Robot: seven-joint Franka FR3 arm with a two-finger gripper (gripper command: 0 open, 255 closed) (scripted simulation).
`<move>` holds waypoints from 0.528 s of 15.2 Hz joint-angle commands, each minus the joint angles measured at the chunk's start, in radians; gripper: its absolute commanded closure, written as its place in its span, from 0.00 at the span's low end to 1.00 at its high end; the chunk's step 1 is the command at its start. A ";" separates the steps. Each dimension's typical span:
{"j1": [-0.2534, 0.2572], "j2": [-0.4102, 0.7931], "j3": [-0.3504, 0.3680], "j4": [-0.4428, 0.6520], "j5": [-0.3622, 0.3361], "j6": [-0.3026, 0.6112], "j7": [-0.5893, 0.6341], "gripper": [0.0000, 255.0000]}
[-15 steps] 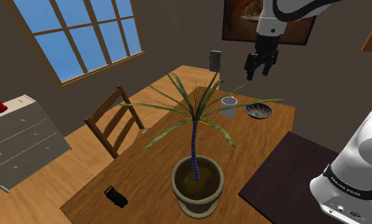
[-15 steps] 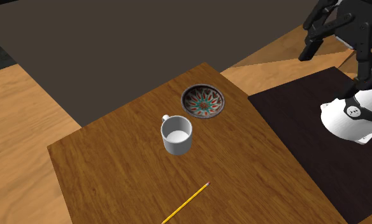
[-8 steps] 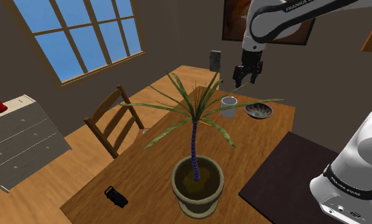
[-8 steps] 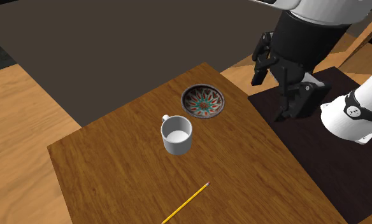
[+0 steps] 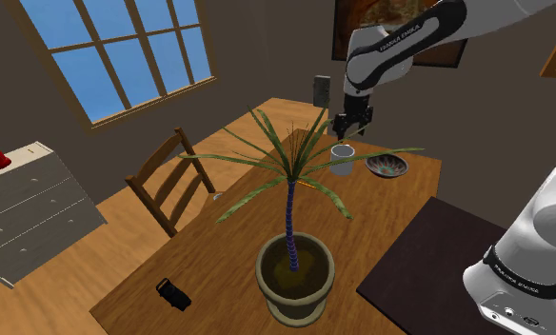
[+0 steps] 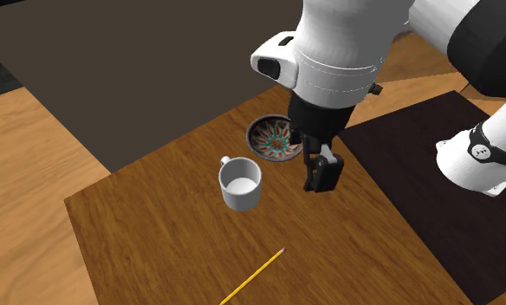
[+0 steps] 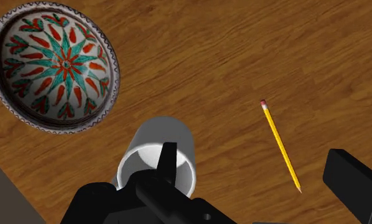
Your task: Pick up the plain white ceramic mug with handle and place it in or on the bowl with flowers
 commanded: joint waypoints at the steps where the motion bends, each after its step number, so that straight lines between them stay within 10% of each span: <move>1: -0.003 0.074 -0.003 0.030 0.003 0.040 -0.005 0.00; 8: -0.024 0.345 -0.012 0.214 0.020 0.113 -0.028 0.00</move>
